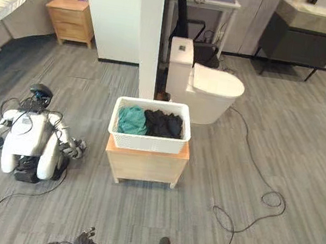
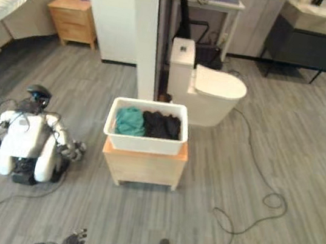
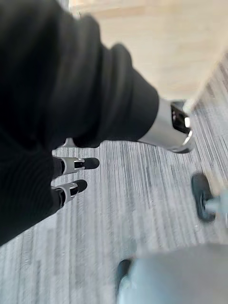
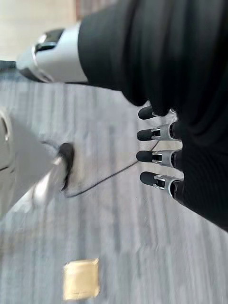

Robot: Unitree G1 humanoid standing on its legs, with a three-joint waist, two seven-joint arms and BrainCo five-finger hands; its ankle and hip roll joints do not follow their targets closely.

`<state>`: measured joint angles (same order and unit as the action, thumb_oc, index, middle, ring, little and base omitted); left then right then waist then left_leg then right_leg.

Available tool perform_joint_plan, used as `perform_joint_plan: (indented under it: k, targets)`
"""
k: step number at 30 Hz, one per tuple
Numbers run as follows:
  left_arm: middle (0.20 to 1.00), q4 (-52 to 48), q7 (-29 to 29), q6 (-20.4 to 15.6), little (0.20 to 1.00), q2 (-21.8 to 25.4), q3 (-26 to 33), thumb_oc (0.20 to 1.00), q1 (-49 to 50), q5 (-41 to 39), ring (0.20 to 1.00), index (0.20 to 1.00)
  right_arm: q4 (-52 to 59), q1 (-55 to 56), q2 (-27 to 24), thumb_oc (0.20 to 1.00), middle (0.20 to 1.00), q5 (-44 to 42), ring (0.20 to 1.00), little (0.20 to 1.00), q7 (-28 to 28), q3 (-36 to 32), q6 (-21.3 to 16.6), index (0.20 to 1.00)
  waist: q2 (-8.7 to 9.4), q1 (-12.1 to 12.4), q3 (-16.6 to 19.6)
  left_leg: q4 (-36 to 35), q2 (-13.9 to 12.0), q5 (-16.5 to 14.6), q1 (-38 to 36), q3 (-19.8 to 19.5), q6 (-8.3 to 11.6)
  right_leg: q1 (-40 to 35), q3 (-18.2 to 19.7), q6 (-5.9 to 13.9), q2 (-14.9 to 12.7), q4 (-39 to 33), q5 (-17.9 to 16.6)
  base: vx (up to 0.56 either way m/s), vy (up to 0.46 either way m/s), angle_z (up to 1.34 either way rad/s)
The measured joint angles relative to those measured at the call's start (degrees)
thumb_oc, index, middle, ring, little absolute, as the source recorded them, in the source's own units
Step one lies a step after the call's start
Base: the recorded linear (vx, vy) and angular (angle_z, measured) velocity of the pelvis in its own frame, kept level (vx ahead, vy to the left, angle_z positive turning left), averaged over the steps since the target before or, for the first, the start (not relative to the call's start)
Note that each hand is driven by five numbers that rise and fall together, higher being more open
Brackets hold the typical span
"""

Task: Grab the laundry basket,head to the washer,open it,put in the laundry and shut it.

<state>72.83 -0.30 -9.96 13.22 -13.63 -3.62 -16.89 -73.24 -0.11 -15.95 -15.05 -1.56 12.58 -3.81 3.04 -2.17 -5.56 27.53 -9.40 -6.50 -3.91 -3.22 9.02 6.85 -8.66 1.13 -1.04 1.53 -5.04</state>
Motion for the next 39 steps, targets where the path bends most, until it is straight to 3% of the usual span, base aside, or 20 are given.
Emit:
perform_joint_plan:
  k: [1,2,3,4,6,8,10,11,12,13,18,20,21,23,25,31,35,37,38,39]
  targets:
    - [1.000,0.0,0.1,0.1,1.000,0.1,0.0,1.000,0.3,-0.2,1.000,1.000,-0.1,-0.2,-0.2,1.000,1.000,-0.1,1.000,1.000,0.1,0.2,0.1,1.000,0.23,0.6,-0.2,4.9,0.0,3.0,2.8,-0.1,-1.57,-0.7,0.0,-1.04,0.9,-0.5,0.2,0.08,-0.295,0.05]
    - [1.000,-0.5,0.1,0.1,1.000,0.1,0.1,1.000,0.4,-0.6,1.000,1.000,0.4,0.0,-0.3,1.000,1.000,-0.5,1.000,1.000,0.2,0.4,-0.1,1.000,-0.06,1.1,-0.4,9.9,-0.1,6.8,6.1,-1.2,-1.71,-1.0,0.7,-2.47,2.1,-0.8,0.4,0.07,-0.147,-0.06]
    - [1.000,-1.8,0.2,0.0,1.000,0.2,1.3,1.000,0.4,-1.1,1.000,1.000,0.6,-0.2,-0.2,1.000,1.000,-1.1,1.000,1.000,0.3,0.6,-0.2,1.000,1.27,1.6,-1.0,16.3,0.0,9.3,10.2,-2.6,-1.52,-1.8,0.7,-3.66,2.1,-1.0,0.6,0.12,-0.179,0.08]
    - [1.000,-2.2,0.2,0.1,1.000,0.3,1.5,1.000,0.1,-1.1,1.000,1.000,0.9,-0.6,-0.4,1.000,1.000,-1.1,1.000,1.000,0.4,1.2,-0.1,1.000,1.03,1.4,-1.7,19.0,-0.5,10.8,12.4,-3.0,-2.99,-2.2,0.1,-4.34,2.5,-1.4,0.9,0.08,-0.090,0.06]
    - [1.000,-3.4,0.2,0.1,1.000,0.8,1.6,1.000,-0.4,-1.2,1.000,1.000,1.2,-1.2,-0.5,1.000,1.000,-1.1,1.000,1.000,0.7,1.7,-0.2,1.000,1.61,1.3,-2.8,20.0,-1.1,9.1,14.4,-1.4,-4.74,-3.7,-0.1,-5.32,2.7,-2.3,1.3,0.11,0.002,0.13]
    - [1.000,-5.9,0.2,0.2,1.000,1.4,1.0,1.000,-0.2,-1.2,1.000,1.000,2.9,-2.7,-0.7,1.000,1.000,-1.5,1.000,1.000,1.4,1.6,-0.1,1.000,1.93,1.3,-3.9,14.5,-2.0,6.7,16.6,1.0,-4.53,-5.8,-0.1,-4.74,2.6,-4.0,2.2,0.23,0.137,0.14]
    - [1.000,-9.8,0.2,0.1,1.000,1.9,0.8,1.000,0.2,-1.2,1.000,1.000,4.5,-3.7,-1.0,1.000,1.000,-2.5,1.000,1.000,1.5,1.3,-0.4,1.000,2.24,1.8,-5.5,-0.6,-1.9,5.5,16.2,2.8,-3.75,-7.8,-0.1,-3.08,2.2,-5.3,2.0,0.22,0.197,0.01]
    - [1.000,-12.7,0.3,0.1,1.000,1.9,0.8,1.000,1.4,-1.4,1.000,1.000,5.7,-3.9,-1.6,1.000,1.000,-3.1,1.000,1.000,1.5,0.7,-0.5,1.000,1.40,2.3,-5.5,-12.6,-1.5,6.5,14.8,1.9,-1.81,-8.8,0.4,-2.89,2.9,-6.1,2.0,0.33,0.270,-0.17]
    - [1.000,-14.9,0.3,0.1,1.000,1.9,0.7,1.000,2.0,-2.4,1.000,1.000,6.4,-3.9,-2.6,1.000,1.000,-4.1,1.000,1.000,1.6,0.1,-1.0,1.000,-0.23,2.7,-5.6,-19.3,-1.9,7.8,14.5,1.0,-0.15,-9.7,0.4,-2.92,3.9,-6.6,2.2,0.33,0.273,-0.33]
    - [1.000,-16.6,0.5,0.1,1.000,2.0,0.9,1.000,2.7,-2.9,1.000,1.000,7.4,-3.9,-3.2,1.000,1.000,-4.7,1.000,1.000,1.6,-0.5,-1.1,1.000,-1.41,3.2,-5.6,-24.1,-1.7,8.8,13.9,-0.4,0.25,-10.4,1.0,-2.63,4.6,-6.6,2.9,0.24,0.202,-0.26]
    - [1.000,-29.1,1.8,0.4,1.000,4.6,2.1,1.000,7.5,-2.9,1.000,1.000,15.1,-1.0,-5.1,1.000,1.000,-6.7,1.000,1.000,2.7,-6.7,-1.0,1.000,-4.04,3.9,-4.5,-25.1,-0.4,10.5,10.3,1.0,-0.80,-13.8,5.0,-1.90,4.8,-6.5,5.4,0.22,0.200,-0.46]
    - [1.000,-38.0,2.5,0.7,1.000,6.9,5.0,1.000,9.6,-2.7,1.000,1.000,20.2,0.1,-5.7,1.000,1.000,-7.8,1.000,1.000,3.4,-10.4,-0.7,1.000,-3.19,4.4,-4.5,-28.9,2.1,11.8,6.5,4.6,-3.23,-13.9,6.9,-0.09,1.6,-4.9,6.3,0.16,0.152,-0.66]
    - [1.000,-46.3,3.5,1.0,1.000,8.5,8.8,1.000,10.8,-2.2,1.000,1.000,26.8,1.8,-6.1,1.000,1.000,-7.8,1.000,1.000,4.1,-12.7,-0.5,1.000,-2.50,4.5,-4.5,-29.5,3.9,11.1,5.3,6.4,-4.86,-14.1,7.8,0.84,-0.4,-4.8,6.4,0.15,0.126,-0.45]
    - [1.000,-51.9,4.2,1.2,1.000,10.3,11.4,1.000,9.9,-1.1,1.000,1.000,30.7,2.0,-6.9,1.000,1.000,-7.4,1.000,1.000,4.9,-13.4,-0.3,1.000,-2.38,4.6,-4.5,-29.7,5.5,10.1,3.8,7.1,-6.34,-15.2,7.9,1.34,-2.1,-4.8,6.5,0.09,0.077,-0.15]
    - [1.000,-56.0,4.4,1.0,1.000,12.8,11.4,1.000,9.0,0.9,1.000,1.000,32.2,1.6,-7.6,1.000,1.000,-6.6,1.000,1.000,5.4,-13.7,-0.3,1.000,-2.25,4.7,-4.4,-29.6,6.7,9.7,3.5,7.0,-7.01,-15.8,7.8,2.32,-3.3,-4.8,6.9,0.03,0.073,0.08]
    - [1.000,-58.3,4.2,2.9,1.000,12.7,9.8,1.000,5.2,4.1,1.000,1.000,32.6,-3.8,-9.4,1.000,1.000,-6.6,1.000,1.000,5.9,-14.5,0.1,1.000,-2.14,5.1,-4.4,-27.5,9.2,7.2,3.8,6.9,-8.56,-16.6,6.6,4.51,-5.6,-4.8,7.8,0.10,0.213,0.04]
    - [1.000,-58.4,3.4,5.9,1.000,13.2,6.8,1.000,3.4,8.5,1.000,1.000,36.1,-3.8,-10.7,1.000,1.000,-6.6,1.000,1.000,7.1,-17.0,1.1,1.000,-4.32,4.1,-5.1,-26.5,8.5,6.3,3.9,5.8,-10.48,-5.7,6.5,4.37,-5.1,17.8,11.4,0.08,0.156,0.03]
    - [1.000,-58.4,2.9,7.4,1.000,13.7,6.3,1.000,3.1,8.6,1.000,1.000,37.1,-5.3,-11.5,1.000,1.000,-6.6,1.000,1.000,7.8,-16.9,1.7,1.000,-4.46,4.4,-5.4,-27.0,8.5,5.8,2.9,7.1,-10.96,-0.1,3.1,4.05,-7.0,26.7,12.7,0.28,0.007,-0.35]
    - [1.000,-58.4,2.8,7.7,1.000,13.6,6.3,1.000,2.9,8.5,1.000,1.000,37.8,-5.4,-11.8,1.000,1.000,-6.6,1.000,1.000,7.8,-16.9,1.8,1.000,-4.35,4.3,-5.5,-27.0,8.7,5.5,2.7,7.2,-11.23,0.4,2.5,3.78,-7.4,26.0,13.3,0.28,-0.036,-0.38]
    - [1.000,-58.4,2.4,7.9,1.000,12.9,7.0,1.000,2.9,7.8,1.000,1.000,40.4,-5.5,-13.2,1.000,1.000,-6.1,1.000,1.000,7.8,-15.2,2.7,1.000,-4.61,4.4,-5.7,-27.7,8.6,5.5,2.2,7.8,-11.42,1.5,-0.5,3.73,-8.6,22.1,14.0,0.18,-0.042,-0.32]
